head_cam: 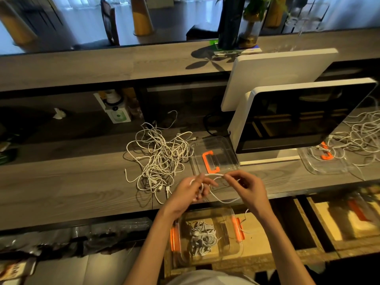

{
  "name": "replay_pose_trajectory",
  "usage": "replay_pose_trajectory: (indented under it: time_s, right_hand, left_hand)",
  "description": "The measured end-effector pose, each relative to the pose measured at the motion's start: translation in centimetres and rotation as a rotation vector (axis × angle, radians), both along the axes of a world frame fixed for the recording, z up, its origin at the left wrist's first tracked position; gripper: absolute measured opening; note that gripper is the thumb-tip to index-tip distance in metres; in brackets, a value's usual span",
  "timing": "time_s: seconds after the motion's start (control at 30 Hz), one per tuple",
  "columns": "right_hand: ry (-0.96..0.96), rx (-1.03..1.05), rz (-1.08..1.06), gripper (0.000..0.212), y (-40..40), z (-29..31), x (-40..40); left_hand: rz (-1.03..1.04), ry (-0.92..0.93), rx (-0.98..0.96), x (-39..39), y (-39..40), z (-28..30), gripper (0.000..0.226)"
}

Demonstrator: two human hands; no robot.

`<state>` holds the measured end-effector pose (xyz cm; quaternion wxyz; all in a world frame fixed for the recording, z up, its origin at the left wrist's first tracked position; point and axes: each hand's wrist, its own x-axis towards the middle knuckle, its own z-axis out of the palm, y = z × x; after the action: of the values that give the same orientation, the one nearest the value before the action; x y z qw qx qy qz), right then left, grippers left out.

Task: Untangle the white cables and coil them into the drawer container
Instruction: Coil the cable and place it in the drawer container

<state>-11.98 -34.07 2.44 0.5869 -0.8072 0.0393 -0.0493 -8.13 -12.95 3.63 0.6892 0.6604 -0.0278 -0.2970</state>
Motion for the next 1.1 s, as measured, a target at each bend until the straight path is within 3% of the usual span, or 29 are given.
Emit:
replay_pose_trajectory:
  time_s: [0.2, 0.37, 0.5, 0.63, 0.77, 0.93, 1.1]
  right_hand:
    - [0.015, -0.033, 0.045, 0.021, -2.0, -0.1, -0.2]
    - [0.161, -0.047, 0.248, 0.018, -0.9, -0.7, -0.5]
    - [0.268, -0.094, 0.491, 0.035, 0.0, -0.5, -1.0]
    - [0.286, -0.046, 0.582, 0.031, 0.8, 0.6, -1.1]
    - [0.272, 0.225, 0.567, 0.031, 1.7, 1.5, -1.1]
    - [0.081, 0.371, 0.325, 0.031, 2.8, 1.6, -0.5]
    - [-0.008, 0.357, 0.110, 0.024, 3.0, 0.7, 0.1]
  left_hand:
    - [0.461, -0.047, -0.102, 1.1, 0.9, -0.5, 0.047]
    - [0.698, 0.144, -0.407, 1.3, 0.4, -0.2, 0.052]
    - [0.785, 0.236, -0.458, 1.2, 0.3, -0.5, 0.047]
    - [0.856, 0.268, -0.450, 1.4, 0.0, -0.7, 0.041]
    - [0.725, 0.188, -0.287, 1.3, 0.0, -1.3, 0.039]
    - [0.336, 0.116, 0.097, 0.1, -1.0, -0.6, 0.045]
    - [0.052, 0.206, 0.104, -0.6, -1.9, -0.1, 0.064]
